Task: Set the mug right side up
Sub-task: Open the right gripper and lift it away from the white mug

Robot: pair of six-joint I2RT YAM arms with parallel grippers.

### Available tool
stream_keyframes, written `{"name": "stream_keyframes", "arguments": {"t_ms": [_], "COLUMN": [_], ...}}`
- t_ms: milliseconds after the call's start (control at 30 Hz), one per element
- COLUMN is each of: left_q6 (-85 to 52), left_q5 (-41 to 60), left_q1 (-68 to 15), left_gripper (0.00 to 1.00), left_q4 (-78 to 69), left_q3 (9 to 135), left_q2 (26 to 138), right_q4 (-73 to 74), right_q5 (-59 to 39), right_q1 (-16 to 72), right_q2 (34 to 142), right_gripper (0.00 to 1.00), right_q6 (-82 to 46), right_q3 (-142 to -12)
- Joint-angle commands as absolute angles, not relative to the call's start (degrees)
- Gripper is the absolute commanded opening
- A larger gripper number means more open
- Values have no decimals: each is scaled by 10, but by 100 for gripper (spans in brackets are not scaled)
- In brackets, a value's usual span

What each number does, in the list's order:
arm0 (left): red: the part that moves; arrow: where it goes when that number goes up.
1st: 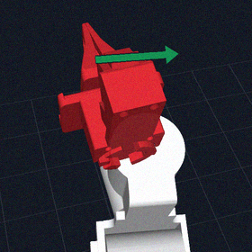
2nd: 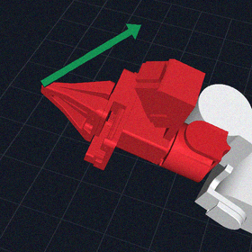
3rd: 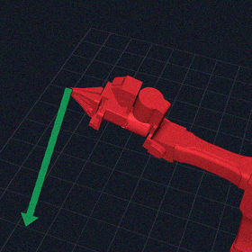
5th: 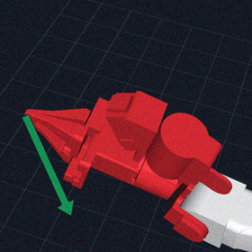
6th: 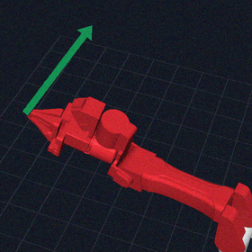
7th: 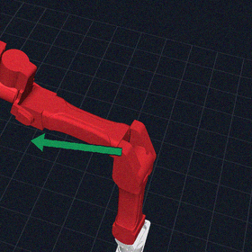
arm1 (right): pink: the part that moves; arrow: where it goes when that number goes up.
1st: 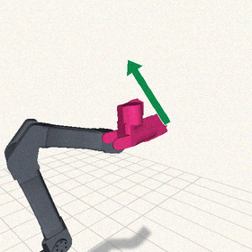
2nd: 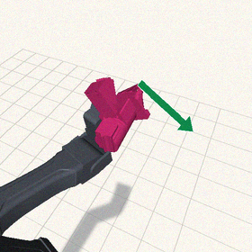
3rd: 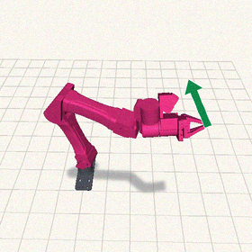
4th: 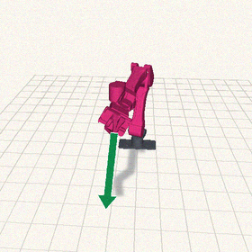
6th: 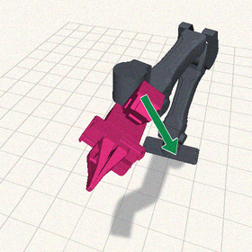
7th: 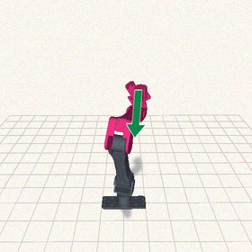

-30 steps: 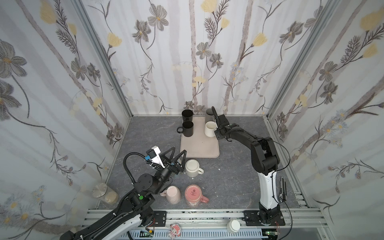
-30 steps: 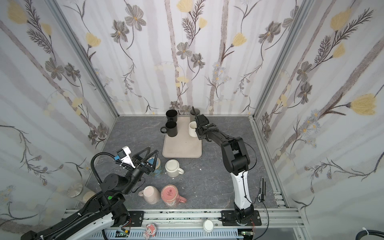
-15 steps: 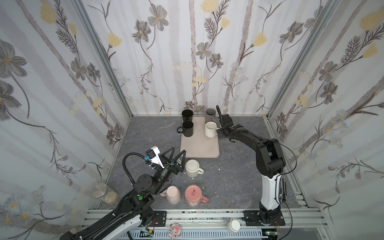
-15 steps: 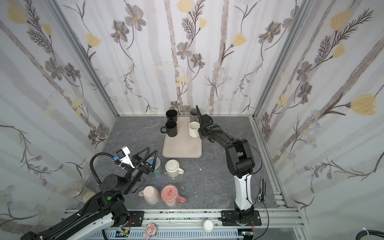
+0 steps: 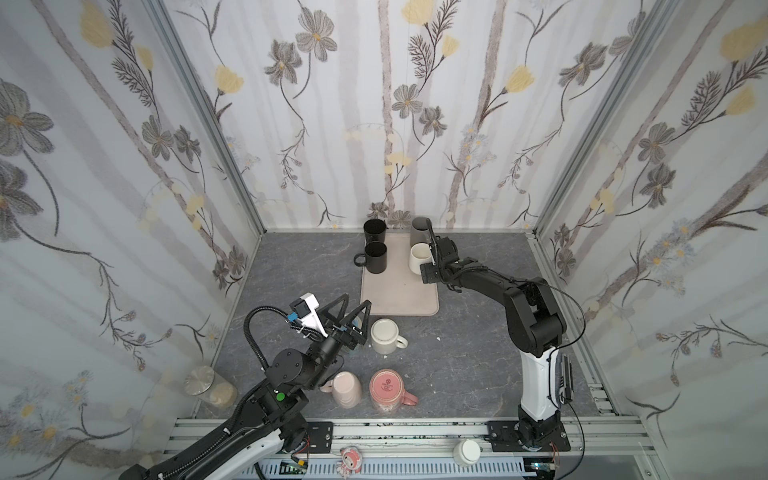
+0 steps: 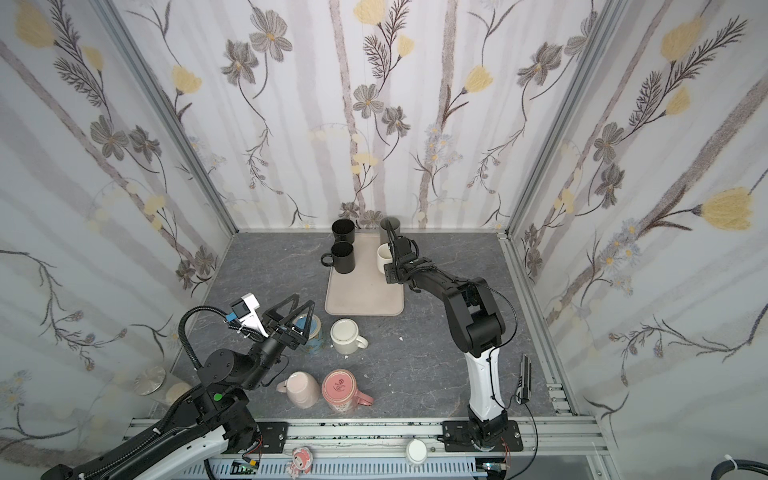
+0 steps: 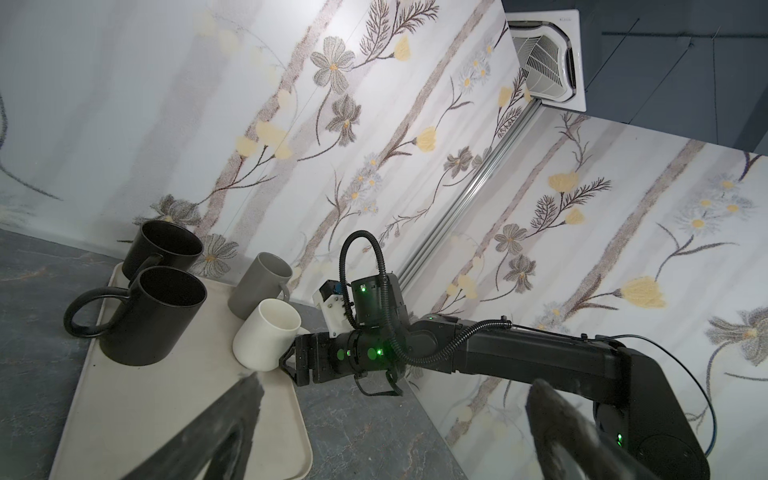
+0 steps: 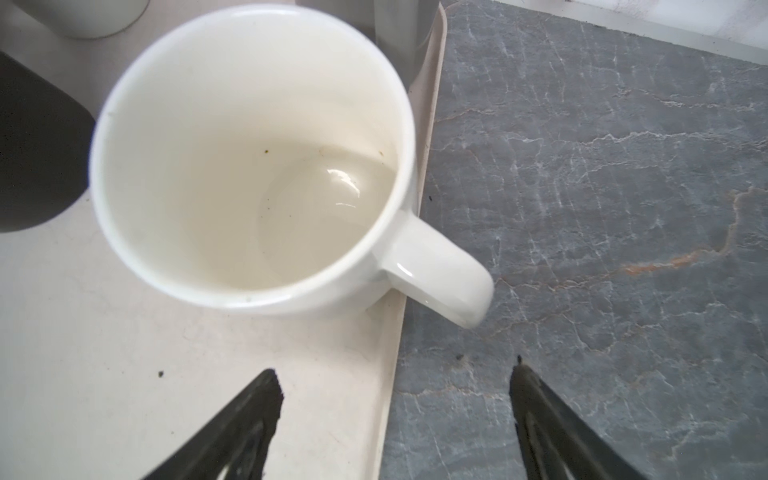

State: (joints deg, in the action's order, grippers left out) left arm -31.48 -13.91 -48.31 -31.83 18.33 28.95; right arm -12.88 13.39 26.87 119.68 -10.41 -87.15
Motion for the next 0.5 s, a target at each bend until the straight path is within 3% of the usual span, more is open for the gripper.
{"name": "stream_keyframes", "arguments": {"t_ms": [0,467], "left_q6": [-311,-312], "left_q5": [-150,-150], "left_q1": [-483,-483], "left_gripper": [100,100], "left_q4": [-319,-316], "left_q3": [185,185], "left_q2": [288,289], "right_q4": [-98,-114], "right_q5": [136,132], "right_q1": [267,266], "right_q2": [1212,1235], "right_gripper": [86,85], "right_q6": [-116,-117], "right_q3": [-893,-932]}}
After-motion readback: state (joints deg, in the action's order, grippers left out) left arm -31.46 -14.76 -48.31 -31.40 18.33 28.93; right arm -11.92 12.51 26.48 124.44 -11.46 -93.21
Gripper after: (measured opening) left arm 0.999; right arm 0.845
